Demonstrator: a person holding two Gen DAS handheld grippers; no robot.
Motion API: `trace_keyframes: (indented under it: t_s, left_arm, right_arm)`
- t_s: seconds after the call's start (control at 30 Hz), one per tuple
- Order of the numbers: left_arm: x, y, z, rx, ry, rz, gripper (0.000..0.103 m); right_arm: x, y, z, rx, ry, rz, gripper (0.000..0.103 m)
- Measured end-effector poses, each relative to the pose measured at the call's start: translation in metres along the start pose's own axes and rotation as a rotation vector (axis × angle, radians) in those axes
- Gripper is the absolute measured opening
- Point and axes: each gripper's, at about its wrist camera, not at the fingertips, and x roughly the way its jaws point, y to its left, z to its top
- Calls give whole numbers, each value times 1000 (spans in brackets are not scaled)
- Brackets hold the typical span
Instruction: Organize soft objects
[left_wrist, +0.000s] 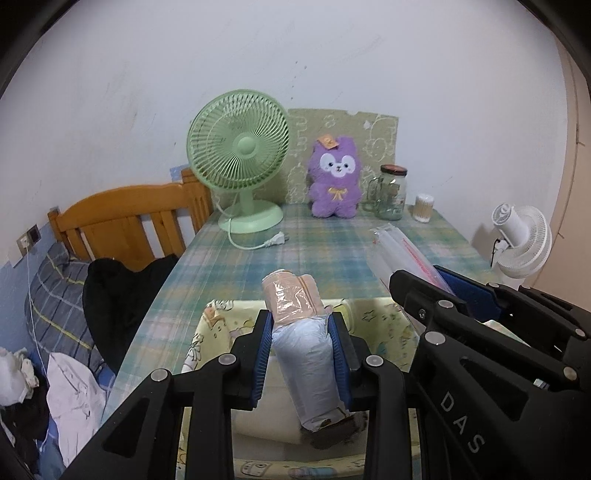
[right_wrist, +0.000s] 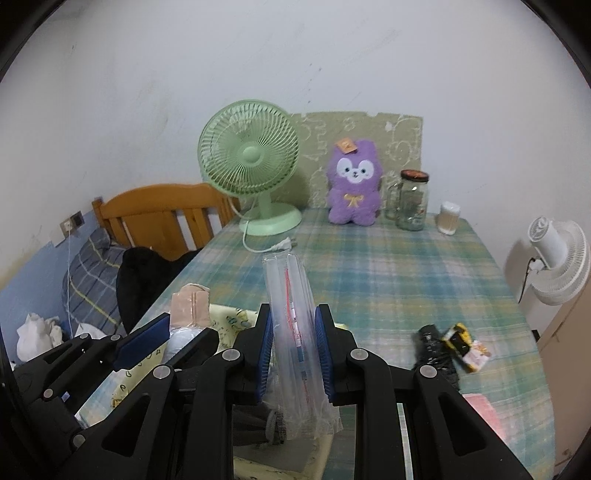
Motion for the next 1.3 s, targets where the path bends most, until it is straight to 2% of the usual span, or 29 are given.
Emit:
trace_keyframes:
  t_s: [0.37,0.47,0.57,0.6,0.83,0.97,1.0,1.07,1.1,1.13,1.2,1.3]
  left_arm:
    - [25,20,-16,-5,80,29,33]
    - [28,23,-20,-5,85,52,42]
    - [30,26,-23,4,97,48,72]
    - [31,28,-24,10,99,48,75]
    - [36,32,-25,19,121,25,80]
    - [41,31,-25,20,128,18,82]
    - [42,30,-25,21,130,17,82]
    - [45,29,-25,23,133,10,83]
    - [46,28,-25,25,139,6,84]
    - [47,27,-25,24,143,-3,85]
    - [47,28,-25,13,142,-22,89]
    - [48,25,-23,10,143,-32,90]
  right_arm:
    - [31,18,-14,-32,53,40,26]
    - [39,21,-18,-37,71,55,26]
    - [44,24,-21,-38,85,69,26]
    - [46,24,-22,-38,88,78,26]
    - [55,30,-21,-82,122,136,26]
    - [58,31,-21,-107,124,121,27]
    - [60,31,-21,-110,127,118,30]
    - [63,29,-20,-107,135,106,43]
    - [64,27,-20,-103,138,86,57]
    - [65,25,-19,-97,144,74,63]
    - [63,23,-19,-96,144,78,64]
    - [60,21,-18,-103,130,49,71]
